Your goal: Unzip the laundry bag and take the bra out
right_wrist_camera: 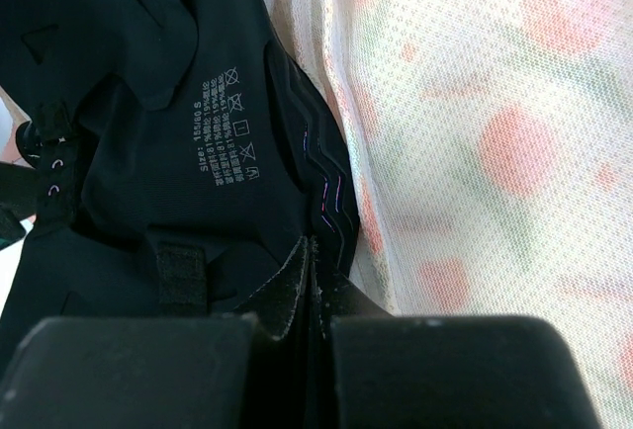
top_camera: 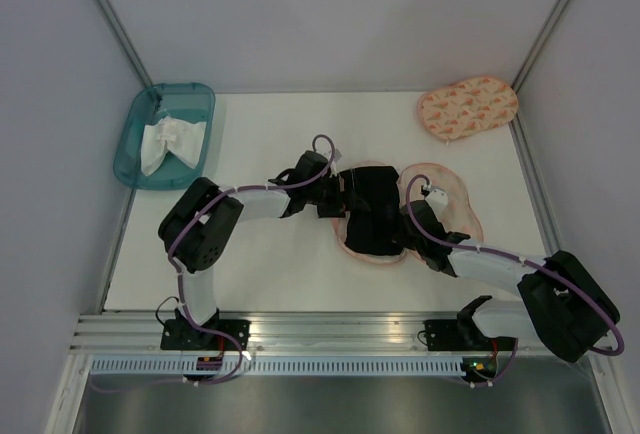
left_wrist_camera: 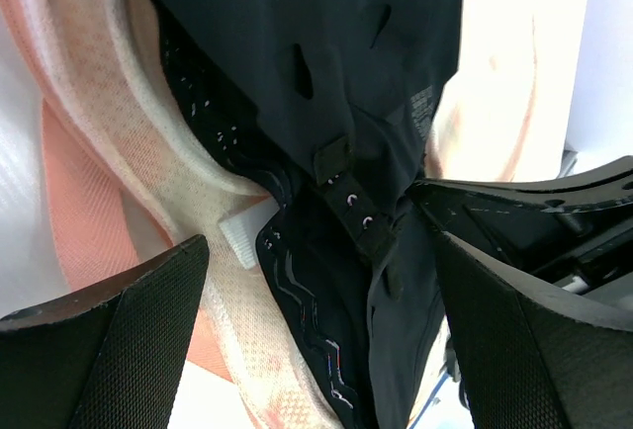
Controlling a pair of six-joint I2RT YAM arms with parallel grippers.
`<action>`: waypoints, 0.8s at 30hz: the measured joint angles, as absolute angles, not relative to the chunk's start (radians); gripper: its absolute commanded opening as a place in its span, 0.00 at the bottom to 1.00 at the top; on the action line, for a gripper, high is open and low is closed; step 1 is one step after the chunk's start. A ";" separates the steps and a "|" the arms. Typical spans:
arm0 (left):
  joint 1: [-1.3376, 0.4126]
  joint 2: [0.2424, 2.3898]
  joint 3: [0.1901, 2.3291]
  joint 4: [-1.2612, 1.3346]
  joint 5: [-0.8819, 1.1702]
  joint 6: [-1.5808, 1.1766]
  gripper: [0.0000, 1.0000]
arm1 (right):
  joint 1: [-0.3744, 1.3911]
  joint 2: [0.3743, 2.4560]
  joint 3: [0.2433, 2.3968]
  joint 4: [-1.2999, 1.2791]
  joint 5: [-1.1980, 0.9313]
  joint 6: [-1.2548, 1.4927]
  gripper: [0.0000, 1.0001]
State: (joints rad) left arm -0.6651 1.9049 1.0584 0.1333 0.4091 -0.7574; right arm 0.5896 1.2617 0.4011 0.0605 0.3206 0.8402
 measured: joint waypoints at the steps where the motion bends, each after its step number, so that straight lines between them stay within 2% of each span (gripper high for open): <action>1: -0.665 1.905 1.058 0.138 0.410 -0.759 0.98 | 0.590 1.263 0.401 0.061 0.321 0.840 0.00; 19: -0.699 1.951 1.058 0.287 0.458 -0.844 0.94 | 0.589 1.291 0.410 0.075 0.324 0.828 0.01; 24: -0.700 1.950 1.072 0.259 0.467 -0.851 0.92 | 0.589 1.291 0.410 0.075 0.324 0.822 0.00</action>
